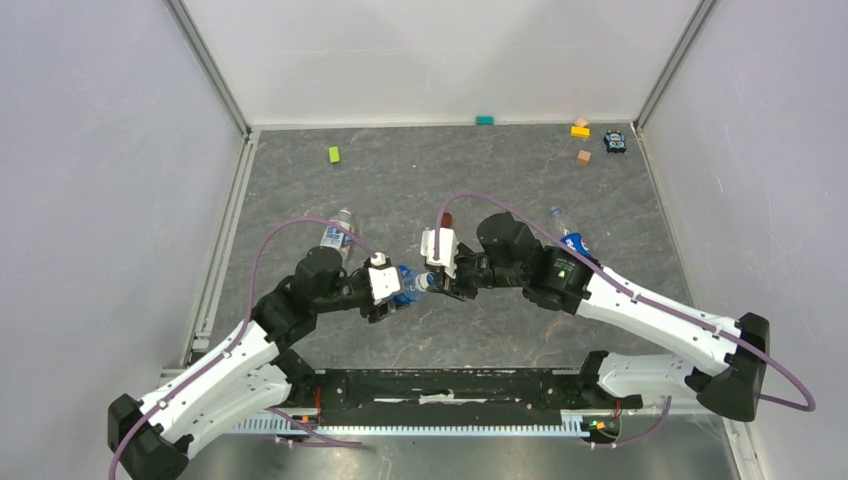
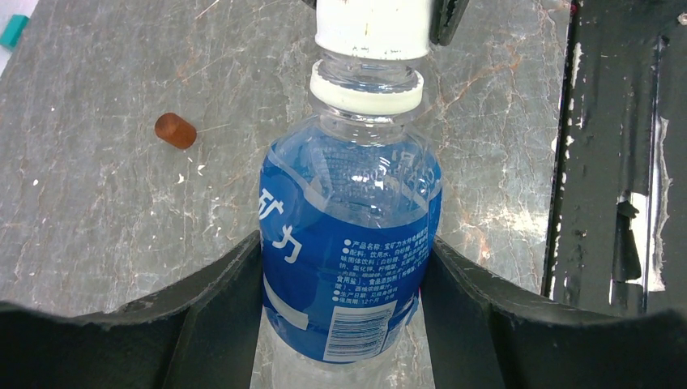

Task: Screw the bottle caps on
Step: Screw the bottle cap onto the plastic bottle.

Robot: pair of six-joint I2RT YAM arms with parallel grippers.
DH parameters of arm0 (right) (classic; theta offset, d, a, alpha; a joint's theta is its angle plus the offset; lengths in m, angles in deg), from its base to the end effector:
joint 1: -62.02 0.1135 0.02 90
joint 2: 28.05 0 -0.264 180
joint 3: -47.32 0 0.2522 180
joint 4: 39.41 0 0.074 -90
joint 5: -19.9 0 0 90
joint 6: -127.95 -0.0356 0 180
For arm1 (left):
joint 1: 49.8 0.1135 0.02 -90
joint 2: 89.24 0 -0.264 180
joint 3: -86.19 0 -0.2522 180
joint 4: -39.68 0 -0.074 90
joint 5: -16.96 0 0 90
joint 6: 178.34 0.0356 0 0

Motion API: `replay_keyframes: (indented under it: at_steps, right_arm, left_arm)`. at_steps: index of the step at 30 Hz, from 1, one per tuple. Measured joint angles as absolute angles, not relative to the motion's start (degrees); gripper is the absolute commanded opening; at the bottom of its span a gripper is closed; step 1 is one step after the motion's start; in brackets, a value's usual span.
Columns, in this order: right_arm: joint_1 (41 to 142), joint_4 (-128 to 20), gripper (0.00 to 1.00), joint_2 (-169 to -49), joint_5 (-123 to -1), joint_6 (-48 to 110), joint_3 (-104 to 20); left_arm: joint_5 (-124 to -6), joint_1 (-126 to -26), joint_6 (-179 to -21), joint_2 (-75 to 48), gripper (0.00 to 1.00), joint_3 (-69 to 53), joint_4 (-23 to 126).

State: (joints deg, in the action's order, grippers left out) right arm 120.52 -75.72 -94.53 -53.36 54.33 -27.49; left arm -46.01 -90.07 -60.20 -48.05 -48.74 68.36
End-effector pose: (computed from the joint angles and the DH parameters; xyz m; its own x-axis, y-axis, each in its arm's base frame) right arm 0.1269 0.2267 0.3414 0.0326 -0.4637 -0.8854 -0.9800 0.1592 -0.1194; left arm 0.1184 -0.1215 0.2601 0.1378 0.4339 -0.8904 0.9362 0.2363 0.2600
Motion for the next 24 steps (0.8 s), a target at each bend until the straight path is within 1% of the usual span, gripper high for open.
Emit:
replay_keyframes:
  at_steps: [16,24]
  right_arm:
    - [121.18,-78.12,0.0,-96.98,-54.13,55.84,-29.24]
    - [121.18,-78.54,0.0,-98.77,-55.27,53.81,-29.77]
  left_arm:
    - [-45.97,-90.07,-60.72,-47.92,0.02,-49.48,68.4]
    - [-46.8,-90.07,-61.51,-47.66,0.02,-50.16,68.6]
